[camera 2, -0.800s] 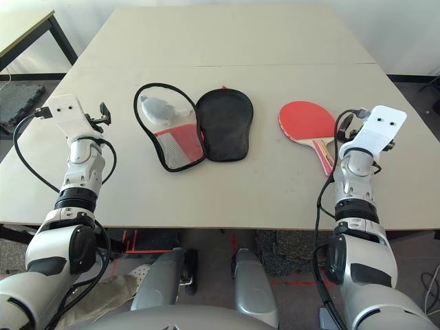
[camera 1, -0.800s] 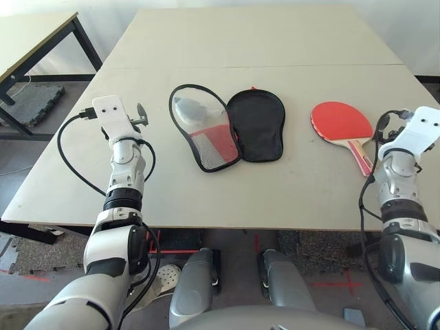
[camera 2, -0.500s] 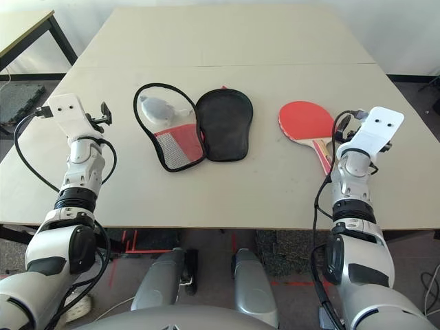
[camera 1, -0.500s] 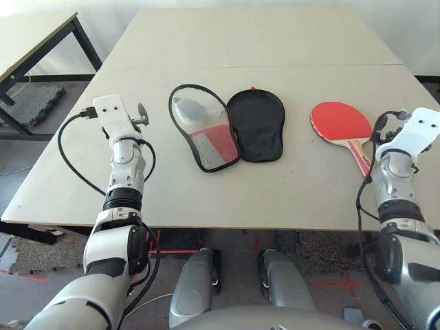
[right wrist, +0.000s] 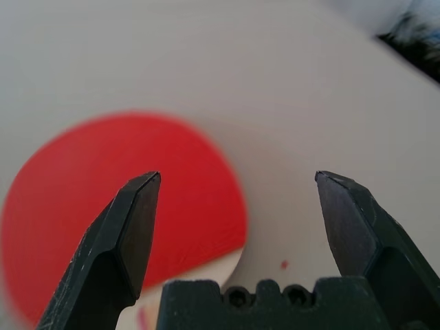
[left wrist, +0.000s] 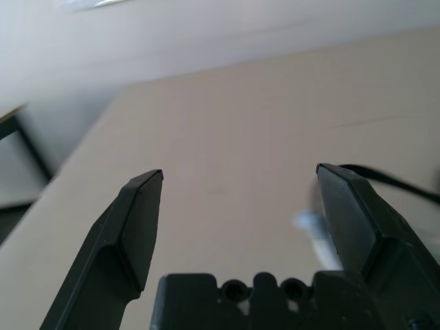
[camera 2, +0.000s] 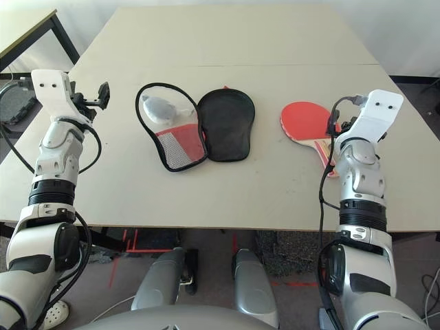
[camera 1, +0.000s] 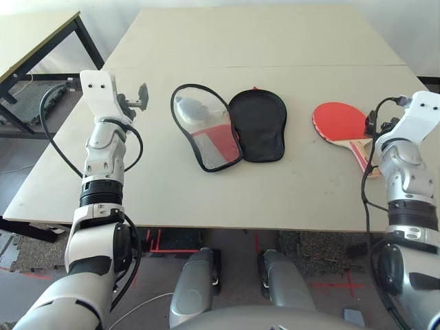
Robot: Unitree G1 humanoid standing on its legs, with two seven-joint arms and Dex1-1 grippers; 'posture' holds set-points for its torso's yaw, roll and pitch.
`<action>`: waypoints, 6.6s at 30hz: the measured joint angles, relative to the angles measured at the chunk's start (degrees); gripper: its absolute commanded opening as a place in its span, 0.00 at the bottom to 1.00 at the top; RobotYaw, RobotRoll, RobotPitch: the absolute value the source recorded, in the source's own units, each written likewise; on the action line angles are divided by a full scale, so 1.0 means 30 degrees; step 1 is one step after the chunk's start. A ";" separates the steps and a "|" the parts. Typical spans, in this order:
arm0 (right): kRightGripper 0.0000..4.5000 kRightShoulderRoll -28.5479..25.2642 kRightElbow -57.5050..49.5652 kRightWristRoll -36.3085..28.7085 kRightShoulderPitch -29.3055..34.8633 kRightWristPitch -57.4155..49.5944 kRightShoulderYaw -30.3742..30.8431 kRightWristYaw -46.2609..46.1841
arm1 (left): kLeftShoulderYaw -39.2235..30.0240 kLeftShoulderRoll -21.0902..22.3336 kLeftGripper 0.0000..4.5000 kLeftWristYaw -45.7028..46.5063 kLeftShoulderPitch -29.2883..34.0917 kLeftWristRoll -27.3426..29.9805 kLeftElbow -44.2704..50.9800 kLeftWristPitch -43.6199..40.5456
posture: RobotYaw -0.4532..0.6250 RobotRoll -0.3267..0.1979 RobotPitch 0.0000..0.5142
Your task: Store the ping-pong paddle in its case and zip it.
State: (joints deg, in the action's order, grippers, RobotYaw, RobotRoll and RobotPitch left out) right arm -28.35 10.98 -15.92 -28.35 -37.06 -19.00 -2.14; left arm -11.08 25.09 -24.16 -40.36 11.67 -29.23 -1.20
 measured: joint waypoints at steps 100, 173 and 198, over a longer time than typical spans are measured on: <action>0.25 1.1609 -0.0935 0.2814 -0.7369 -1.3334 0.0910 -0.2616 | 0.3081 0.0301 1.00 -0.7239 0.1937 0.2149 0.6105 -0.5544 | 0.51 0.62 0.28; 0.99 -0.4191 -0.2441 -0.2895 -0.3459 -0.4067 0.3924 1.6351 | 0.4948 -0.2063 1.00 -0.8195 -0.2452 -0.0902 0.1283 -0.2138 | 0.46 0.62 0.29; 0.99 -0.0210 -0.0956 -0.5433 -0.2139 -0.8406 0.3212 1.4367 | 0.5313 -0.1460 1.00 -1.0016 -0.1936 -0.0870 0.0504 -0.2445 | 0.51 0.62 0.31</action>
State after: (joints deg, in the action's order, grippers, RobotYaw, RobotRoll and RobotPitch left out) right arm -28.98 8.12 -32.22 -34.76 -62.28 -9.37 40.96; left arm 4.86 20.71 -54.21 -46.16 9.06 -27.71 -8.53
